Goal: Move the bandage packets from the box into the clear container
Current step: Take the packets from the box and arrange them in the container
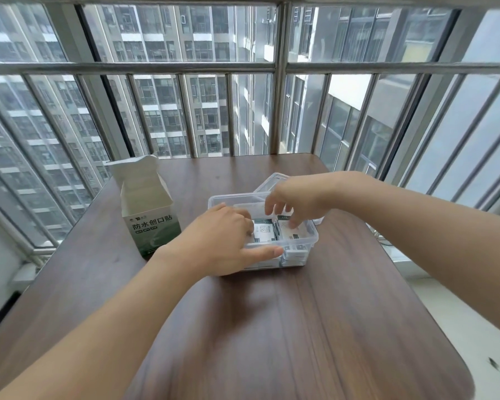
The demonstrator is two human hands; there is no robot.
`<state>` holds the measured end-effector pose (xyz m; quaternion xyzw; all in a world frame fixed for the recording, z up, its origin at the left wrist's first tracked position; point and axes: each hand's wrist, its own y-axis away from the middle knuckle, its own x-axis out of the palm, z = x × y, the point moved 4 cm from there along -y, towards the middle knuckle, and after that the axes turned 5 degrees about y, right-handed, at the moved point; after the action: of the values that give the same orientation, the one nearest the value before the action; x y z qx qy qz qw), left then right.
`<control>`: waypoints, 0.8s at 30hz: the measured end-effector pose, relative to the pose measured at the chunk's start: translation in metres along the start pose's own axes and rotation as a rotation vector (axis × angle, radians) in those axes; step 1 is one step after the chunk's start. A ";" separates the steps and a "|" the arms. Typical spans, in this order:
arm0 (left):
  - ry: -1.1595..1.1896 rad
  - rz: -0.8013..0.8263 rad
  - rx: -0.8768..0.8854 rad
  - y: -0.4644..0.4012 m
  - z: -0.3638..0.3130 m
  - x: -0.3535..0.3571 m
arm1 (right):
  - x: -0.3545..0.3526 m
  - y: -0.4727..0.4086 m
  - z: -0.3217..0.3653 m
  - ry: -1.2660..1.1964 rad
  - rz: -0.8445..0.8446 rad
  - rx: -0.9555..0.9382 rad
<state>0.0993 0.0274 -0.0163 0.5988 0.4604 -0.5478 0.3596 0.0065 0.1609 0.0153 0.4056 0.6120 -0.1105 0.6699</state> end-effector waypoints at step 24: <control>0.119 -0.021 -0.033 0.005 0.001 -0.007 | -0.040 0.017 -0.023 -0.348 -0.440 0.107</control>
<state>0.1037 0.0241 -0.0095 0.6195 0.4960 -0.5074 0.3358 -0.0083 0.1739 0.0605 0.2725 0.5545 -0.3534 0.7024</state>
